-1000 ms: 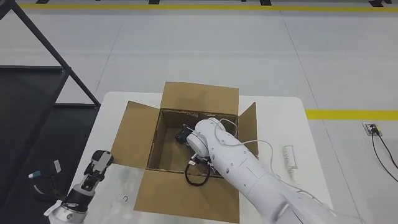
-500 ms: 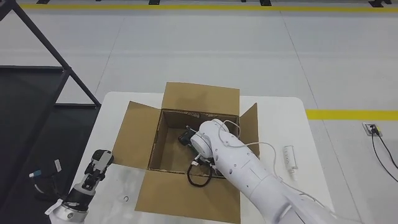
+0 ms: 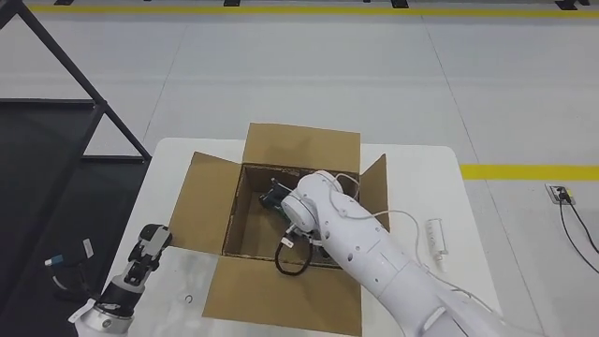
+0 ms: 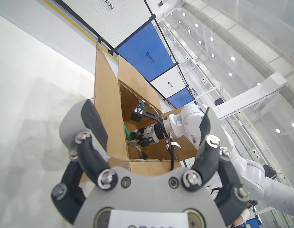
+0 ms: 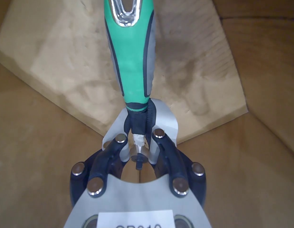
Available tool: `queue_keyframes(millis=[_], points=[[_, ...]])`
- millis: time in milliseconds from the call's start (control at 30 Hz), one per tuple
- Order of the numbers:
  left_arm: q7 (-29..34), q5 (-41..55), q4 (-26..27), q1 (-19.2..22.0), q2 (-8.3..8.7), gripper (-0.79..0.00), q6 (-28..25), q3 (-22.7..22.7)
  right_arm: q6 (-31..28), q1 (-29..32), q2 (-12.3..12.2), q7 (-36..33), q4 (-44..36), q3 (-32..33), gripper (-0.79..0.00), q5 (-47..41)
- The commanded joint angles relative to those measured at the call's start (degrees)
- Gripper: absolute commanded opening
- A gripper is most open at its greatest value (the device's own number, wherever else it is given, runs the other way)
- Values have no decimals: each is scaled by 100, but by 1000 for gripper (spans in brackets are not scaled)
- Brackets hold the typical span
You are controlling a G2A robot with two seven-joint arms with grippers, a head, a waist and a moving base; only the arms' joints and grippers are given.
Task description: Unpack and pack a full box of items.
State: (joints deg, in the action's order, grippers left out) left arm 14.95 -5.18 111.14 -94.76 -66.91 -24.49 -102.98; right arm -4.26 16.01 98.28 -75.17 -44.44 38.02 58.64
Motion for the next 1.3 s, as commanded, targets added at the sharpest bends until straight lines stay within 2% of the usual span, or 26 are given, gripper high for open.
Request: queue_keyframes(millis=[0,133,300,433,633,733,767,933,1067,1267], points=[[7,-6,12,5,-1,0,-1,14,50,105,-88,-102,-491,128,-785,100],[23,-41,34,24,-3,0,16,50,202,529,-326,-465,-1954,472,-785,484],[54,-81,47,58,-5,0,25,112,205,1423,-644,-1014,-4437,1011,-785,1156],[77,-121,62,94,-7,0,32,172,368,2181,-805,-861,-6286,1437,-785,1708],[98,-154,77,117,-10,0,56,237,634,2874,-925,-841,-8050,1917,-785,2613],[126,-185,82,134,-9,0,80,272,942,3177,-960,-603,-8798,2267,-785,3151],[143,-199,88,147,-9,0,91,292,1062,3322,-967,-503,-9020,2371,-785,3244],[210,-277,120,243,-8,0,150,393,1515,3577,-976,119,-9020,3028,-785,3496],[252,-338,150,316,-7,0,202,473,1674,3786,-999,48,-9020,3735,-785,3624],[328,-459,193,434,-2,0,315,566,1416,4266,-1058,-332,-9020,4969,-785,2967]])
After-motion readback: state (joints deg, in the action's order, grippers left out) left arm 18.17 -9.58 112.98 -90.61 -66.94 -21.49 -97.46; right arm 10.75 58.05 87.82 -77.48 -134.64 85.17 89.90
